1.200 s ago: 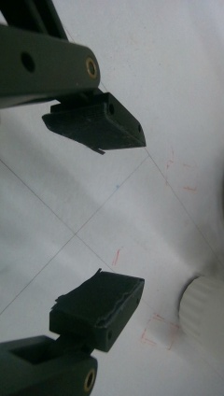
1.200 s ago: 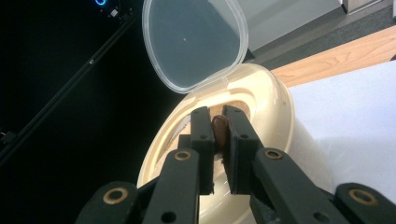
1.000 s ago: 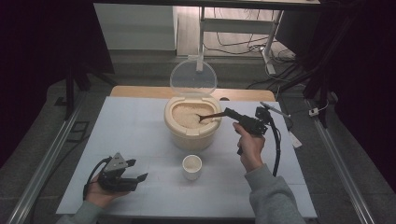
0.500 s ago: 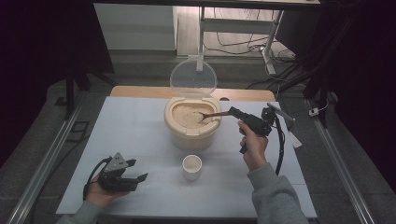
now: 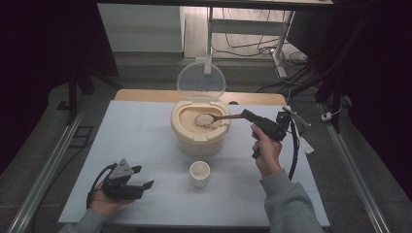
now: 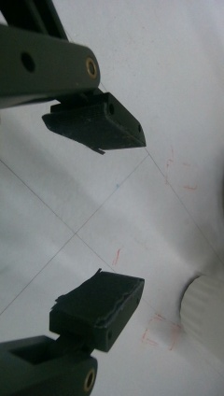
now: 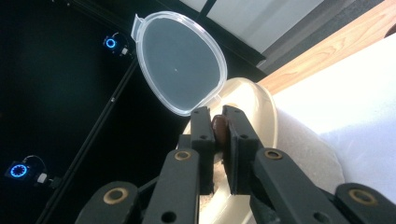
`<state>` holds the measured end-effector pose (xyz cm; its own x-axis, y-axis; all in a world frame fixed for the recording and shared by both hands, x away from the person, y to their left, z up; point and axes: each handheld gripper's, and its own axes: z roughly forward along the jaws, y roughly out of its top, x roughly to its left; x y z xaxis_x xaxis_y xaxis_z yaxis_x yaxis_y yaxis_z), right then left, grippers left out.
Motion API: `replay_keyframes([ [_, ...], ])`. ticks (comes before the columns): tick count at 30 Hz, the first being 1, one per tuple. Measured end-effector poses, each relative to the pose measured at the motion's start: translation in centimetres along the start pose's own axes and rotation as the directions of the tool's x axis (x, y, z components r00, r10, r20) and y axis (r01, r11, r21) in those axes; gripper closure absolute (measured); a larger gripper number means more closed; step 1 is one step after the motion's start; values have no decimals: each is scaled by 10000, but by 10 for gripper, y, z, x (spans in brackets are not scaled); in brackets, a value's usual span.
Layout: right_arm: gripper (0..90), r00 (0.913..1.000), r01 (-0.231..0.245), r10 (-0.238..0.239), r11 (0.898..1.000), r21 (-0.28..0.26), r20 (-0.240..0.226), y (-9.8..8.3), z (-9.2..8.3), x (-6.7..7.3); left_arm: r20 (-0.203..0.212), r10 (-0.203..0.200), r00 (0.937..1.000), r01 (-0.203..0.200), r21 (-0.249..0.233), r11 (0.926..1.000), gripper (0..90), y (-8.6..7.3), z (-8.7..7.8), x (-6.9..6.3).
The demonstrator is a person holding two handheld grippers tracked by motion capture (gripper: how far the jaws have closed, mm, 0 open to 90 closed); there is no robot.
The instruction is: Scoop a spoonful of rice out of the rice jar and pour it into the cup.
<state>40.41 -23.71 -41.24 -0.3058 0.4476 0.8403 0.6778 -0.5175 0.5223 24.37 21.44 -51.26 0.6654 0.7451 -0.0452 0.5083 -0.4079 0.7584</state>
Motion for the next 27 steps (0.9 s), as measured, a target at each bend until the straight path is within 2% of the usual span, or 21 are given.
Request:
replay_keyframes([
  [12, 836, 9998, -57, 54, 9999, -133, -179, 5, -7, 0, -17, 41, 10000, -41, 49, 10000, 278, 0, 1, -1],
  [27, 837, 9989, -202, 207, 9997, 114, -414, 6, -14, 3, -13, 36, 10000, -36, 60, 10000, 278, 0, 1, -1],
])
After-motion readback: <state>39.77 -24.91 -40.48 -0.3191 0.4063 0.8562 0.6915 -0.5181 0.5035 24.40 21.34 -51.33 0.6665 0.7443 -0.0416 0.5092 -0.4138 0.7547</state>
